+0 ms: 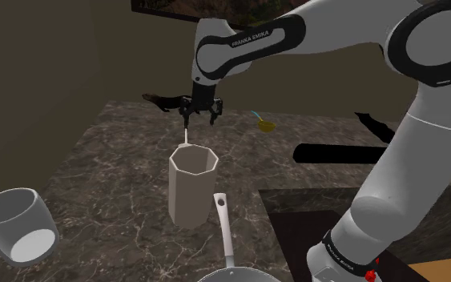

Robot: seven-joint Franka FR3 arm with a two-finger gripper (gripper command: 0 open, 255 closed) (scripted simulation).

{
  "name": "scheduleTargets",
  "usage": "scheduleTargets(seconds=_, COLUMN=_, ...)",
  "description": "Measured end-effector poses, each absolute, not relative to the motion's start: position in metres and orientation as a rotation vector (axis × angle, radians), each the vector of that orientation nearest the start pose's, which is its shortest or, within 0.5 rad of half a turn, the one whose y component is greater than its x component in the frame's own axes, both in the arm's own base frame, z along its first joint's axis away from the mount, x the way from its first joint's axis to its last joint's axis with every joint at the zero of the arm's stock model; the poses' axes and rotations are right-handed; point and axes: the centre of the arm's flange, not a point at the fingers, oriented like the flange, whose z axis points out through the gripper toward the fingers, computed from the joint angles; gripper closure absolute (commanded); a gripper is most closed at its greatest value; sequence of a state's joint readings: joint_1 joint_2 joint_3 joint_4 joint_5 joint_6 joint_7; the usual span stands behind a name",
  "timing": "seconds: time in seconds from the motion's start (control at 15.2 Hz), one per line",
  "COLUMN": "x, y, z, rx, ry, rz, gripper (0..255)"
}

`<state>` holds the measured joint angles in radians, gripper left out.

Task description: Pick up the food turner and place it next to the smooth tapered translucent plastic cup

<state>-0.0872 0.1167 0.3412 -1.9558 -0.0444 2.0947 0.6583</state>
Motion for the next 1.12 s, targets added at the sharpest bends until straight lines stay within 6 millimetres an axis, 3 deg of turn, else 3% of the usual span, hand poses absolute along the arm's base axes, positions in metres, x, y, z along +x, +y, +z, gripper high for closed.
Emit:
scheduleTargets(seconds=0.46, x=0.647, y=0.141, z=0.384, rx=-3.044, ry=0.822, rz=-0.093, gripper=0)
scheduleTargets(seconds=0.92, x=0.657, y=0.141, z=0.347, rx=-3.041, ry=0.852, rz=-0.100, gripper=0)
scheduleTargets(seconds=1.12, x=0.657, y=0.141, z=0.339, rx=-3.040, ry=0.852, rz=-0.101, gripper=0)
